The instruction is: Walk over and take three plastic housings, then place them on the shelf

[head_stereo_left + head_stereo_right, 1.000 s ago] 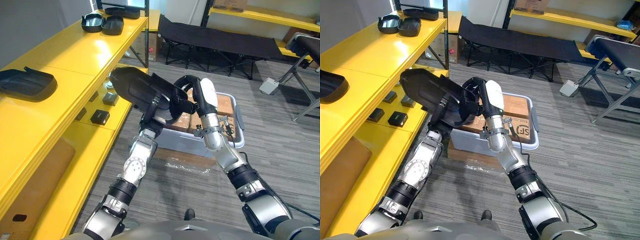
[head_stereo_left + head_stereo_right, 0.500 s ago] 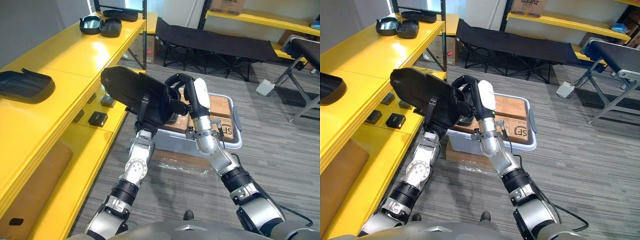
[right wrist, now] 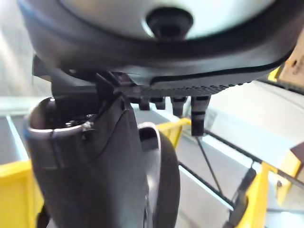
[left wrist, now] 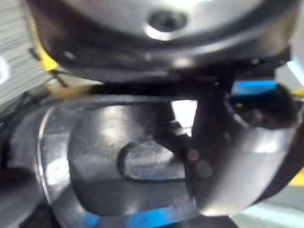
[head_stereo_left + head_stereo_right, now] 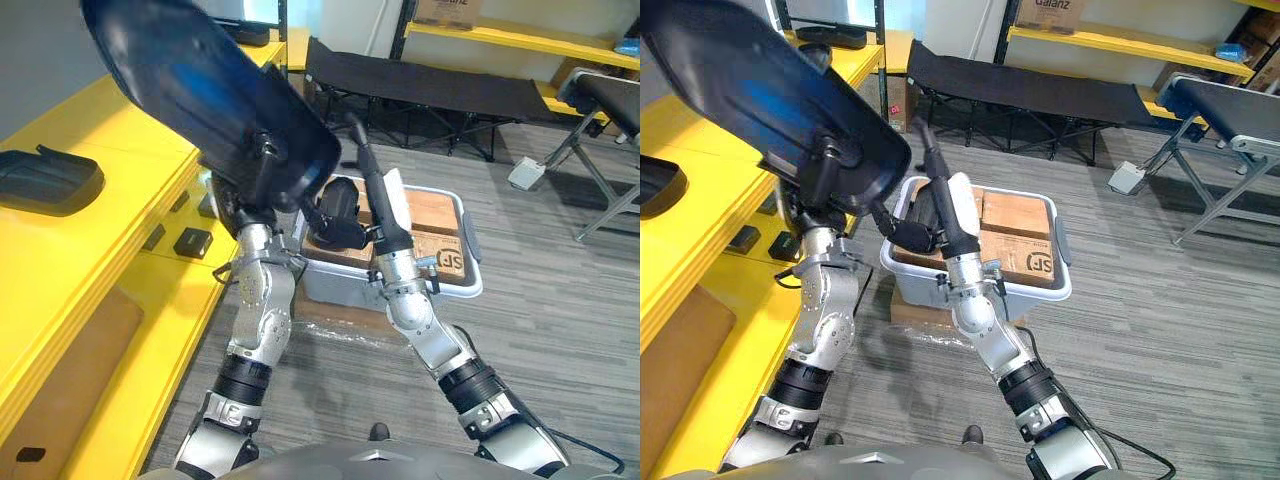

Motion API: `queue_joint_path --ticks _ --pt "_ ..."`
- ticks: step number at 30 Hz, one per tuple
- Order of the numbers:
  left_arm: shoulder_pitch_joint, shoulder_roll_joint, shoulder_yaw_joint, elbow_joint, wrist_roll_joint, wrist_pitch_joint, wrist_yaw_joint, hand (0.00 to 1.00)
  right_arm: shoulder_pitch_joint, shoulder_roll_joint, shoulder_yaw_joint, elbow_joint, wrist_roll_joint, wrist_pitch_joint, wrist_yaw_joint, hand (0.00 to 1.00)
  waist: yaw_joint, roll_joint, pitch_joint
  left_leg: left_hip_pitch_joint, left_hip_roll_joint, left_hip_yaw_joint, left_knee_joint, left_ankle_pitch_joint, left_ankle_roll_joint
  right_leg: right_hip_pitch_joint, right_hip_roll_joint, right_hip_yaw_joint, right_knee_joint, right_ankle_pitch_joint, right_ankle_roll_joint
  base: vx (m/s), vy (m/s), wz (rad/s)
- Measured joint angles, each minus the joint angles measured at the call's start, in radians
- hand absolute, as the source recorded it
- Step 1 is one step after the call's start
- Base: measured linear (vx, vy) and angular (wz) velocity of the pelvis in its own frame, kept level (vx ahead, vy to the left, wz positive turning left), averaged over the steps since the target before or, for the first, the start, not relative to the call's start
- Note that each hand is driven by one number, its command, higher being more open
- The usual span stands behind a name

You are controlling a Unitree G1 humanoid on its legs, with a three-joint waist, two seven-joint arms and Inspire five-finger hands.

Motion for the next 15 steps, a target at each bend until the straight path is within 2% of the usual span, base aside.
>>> queue_joint_path --ticks 2,3,4,5,8,12,15 --pt "0.000 0.026 0.075 0.016 0.186 0.079 0.075 0.00 0.010 -0.005 -0.082 -0.021 0.028 0.037 -0.024 1.00 -0.011 0.017 -0.012 0.003 0.000 0.012 0.001 -0.008 -0.001 -0.005 0.000 0.011 -0.001 -0.006 -0.008 -0.02 0.014 -0.16" --pt "0.000 0.031 0.084 0.021 0.213 0.090 0.086 0.00 0.015 -0.006 -0.094 -0.027 0.035 0.041 -0.028 1.00 -0.012 0.019 -0.014 0.003 0.000 0.013 0.001 -0.008 -0.001 -0.007 0.001 0.012 -0.001 -0.007 -0.009 -0.02 0.013 -0.12" --pt "0.000 0.049 0.125 0.051 0.299 0.130 0.114 0.00 0.039 -0.009 -0.149 -0.055 0.051 0.053 -0.041 1.00 -0.015 0.026 -0.018 0.003 0.001 0.016 0.001 -0.008 -0.002 -0.010 0.002 0.015 -0.005 -0.007 -0.009 -0.02 0.010 -0.08" --pt "0.001 0.066 0.166 0.087 0.341 0.162 0.133 0.00 0.066 -0.019 -0.200 -0.081 0.077 0.058 -0.044 1.00 -0.018 0.032 -0.021 0.003 0.001 0.021 0.000 -0.009 -0.002 -0.018 0.002 0.017 -0.005 -0.008 -0.010 -0.02 0.010 -0.10" --pt "0.009 0.087 0.258 0.156 0.343 0.195 0.151 0.00 0.122 -0.053 -0.294 -0.107 0.154 0.068 -0.015 1.00 -0.038 0.034 -0.021 0.003 0.001 0.029 0.000 -0.009 -0.001 -0.019 0.002 0.023 -0.005 -0.006 -0.008 0.01 0.008 -0.09" --pt "0.068 0.091 0.328 0.190 0.342 0.182 0.144 0.00 0.235 -0.066 -0.405 -0.111 0.311 0.069 0.108 1.00 -0.043 0.034 -0.021 0.002 0.001 0.039 0.000 -0.015 -0.002 -0.026 0.003 0.033 0.000 -0.001 -0.002 0.03 0.010 -0.07" --pt "0.137 0.089 0.330 0.149 0.289 0.110 0.062 0.00 0.324 -0.053 -0.423 -0.111 0.387 0.075 0.199 1.00 -0.045 0.034 -0.021 0.002 0.001 0.041 0.001 -0.022 -0.002 -0.028 0.003 0.033 0.000 -0.001 -0.002 0.01 0.006 -0.04"
